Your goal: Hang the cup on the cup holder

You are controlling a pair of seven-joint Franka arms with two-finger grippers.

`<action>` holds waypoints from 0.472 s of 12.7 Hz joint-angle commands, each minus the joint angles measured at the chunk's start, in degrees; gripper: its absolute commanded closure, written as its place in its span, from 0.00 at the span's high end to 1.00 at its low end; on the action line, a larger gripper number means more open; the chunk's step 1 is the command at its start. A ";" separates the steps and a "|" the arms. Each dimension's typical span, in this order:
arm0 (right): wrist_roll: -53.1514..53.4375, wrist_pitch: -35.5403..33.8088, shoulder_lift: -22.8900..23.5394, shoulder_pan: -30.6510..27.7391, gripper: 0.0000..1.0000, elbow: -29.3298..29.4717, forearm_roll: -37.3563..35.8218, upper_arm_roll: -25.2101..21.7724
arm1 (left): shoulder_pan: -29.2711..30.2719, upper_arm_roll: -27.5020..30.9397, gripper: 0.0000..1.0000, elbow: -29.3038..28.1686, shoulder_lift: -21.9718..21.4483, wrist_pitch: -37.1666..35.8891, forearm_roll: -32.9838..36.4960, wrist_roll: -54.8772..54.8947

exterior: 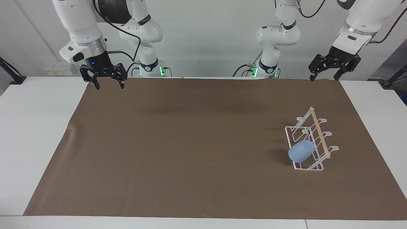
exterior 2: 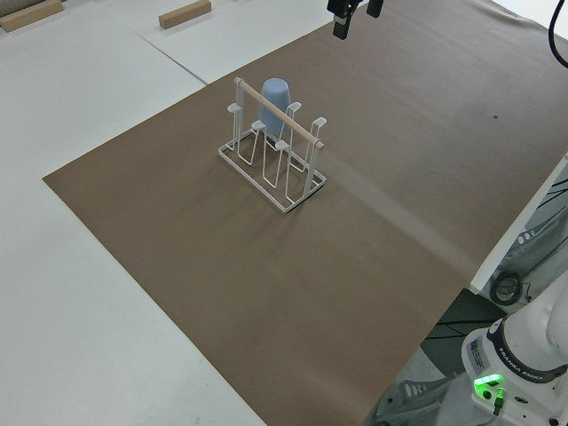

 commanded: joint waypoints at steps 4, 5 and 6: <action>0.65 0.03 -0.64 -0.42 1.00 -0.19 0.11 0.15 | 0.69 -0.71 1.00 0.50 0.14 -0.55 -1.09 7.96; 0.65 0.03 -0.64 -0.42 1.00 -0.19 0.11 0.15 | 0.69 -0.71 1.00 0.50 0.15 -0.29 -1.09 8.42; 0.65 0.03 -0.64 -0.42 1.00 -0.19 0.11 0.15 | 0.43 -0.62 1.00 0.50 0.32 -0.03 -1.00 9.47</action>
